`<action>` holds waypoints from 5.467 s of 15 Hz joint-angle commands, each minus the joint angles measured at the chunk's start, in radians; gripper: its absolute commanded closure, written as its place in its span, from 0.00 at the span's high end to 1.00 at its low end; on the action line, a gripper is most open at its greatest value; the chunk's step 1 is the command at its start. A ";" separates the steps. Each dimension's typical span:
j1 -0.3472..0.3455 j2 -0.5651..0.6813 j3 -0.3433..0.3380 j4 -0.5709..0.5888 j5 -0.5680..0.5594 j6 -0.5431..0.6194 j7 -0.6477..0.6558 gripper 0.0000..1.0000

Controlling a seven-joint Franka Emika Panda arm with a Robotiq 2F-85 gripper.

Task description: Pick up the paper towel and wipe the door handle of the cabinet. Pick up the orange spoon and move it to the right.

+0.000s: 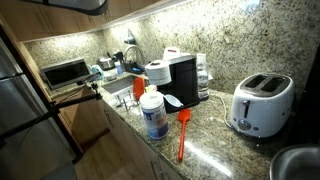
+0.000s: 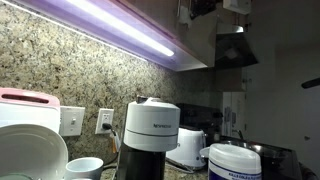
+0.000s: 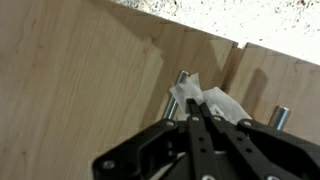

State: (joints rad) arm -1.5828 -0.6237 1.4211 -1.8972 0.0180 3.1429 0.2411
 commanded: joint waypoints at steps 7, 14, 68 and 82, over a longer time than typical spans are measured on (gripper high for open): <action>-0.048 -0.021 0.021 0.026 0.010 -0.022 0.005 0.01; -0.080 -0.120 0.001 0.059 0.049 0.007 0.059 0.01; -0.200 -0.462 -0.187 0.076 0.342 -0.097 0.423 0.01; 0.065 -0.377 -0.329 -0.084 0.075 -0.274 0.087 0.01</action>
State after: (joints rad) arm -1.6297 -1.0383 1.1585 -1.9093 0.1752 2.9114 0.4520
